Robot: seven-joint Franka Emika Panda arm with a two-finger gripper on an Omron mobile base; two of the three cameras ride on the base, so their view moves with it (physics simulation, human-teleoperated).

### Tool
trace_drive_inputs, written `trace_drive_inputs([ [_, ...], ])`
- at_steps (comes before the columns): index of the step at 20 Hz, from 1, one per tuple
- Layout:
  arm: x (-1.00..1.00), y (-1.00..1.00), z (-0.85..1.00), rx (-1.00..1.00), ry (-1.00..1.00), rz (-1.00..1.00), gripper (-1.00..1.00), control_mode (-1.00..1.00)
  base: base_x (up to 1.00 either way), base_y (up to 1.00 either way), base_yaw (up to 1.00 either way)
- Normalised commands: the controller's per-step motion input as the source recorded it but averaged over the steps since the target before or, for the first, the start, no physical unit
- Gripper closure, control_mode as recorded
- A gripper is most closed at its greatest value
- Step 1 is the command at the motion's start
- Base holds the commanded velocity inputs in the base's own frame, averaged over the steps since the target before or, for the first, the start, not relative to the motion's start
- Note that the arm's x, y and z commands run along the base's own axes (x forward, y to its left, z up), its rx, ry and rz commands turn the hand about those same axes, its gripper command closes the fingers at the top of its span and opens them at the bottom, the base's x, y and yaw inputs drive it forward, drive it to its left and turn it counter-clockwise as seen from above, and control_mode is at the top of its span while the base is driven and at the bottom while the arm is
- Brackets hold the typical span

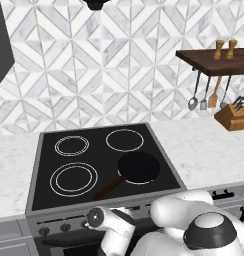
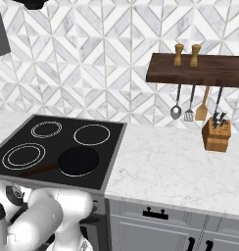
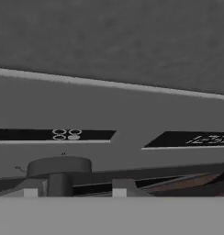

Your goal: Turn off the front right burner of the stove.

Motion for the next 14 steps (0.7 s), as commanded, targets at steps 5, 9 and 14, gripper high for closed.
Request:
trace_drive_inputs([
  [5, -0.12, -0.3, 0.0, 0.48, 0.0, -0.23, 1.0, -1.0, 0.0, 0.0, 0.0],
  [9, -0.04, -0.3, 0.0, 0.32, 0.0, -0.39, 1.0, -1.0, 0.0, 0.0, 0.0],
  [14, -0.11, -0.16, 0.0, 0.02, 0.02, -0.17, 1.0, -1.0, 0.0, 0.0, 0.0],
])
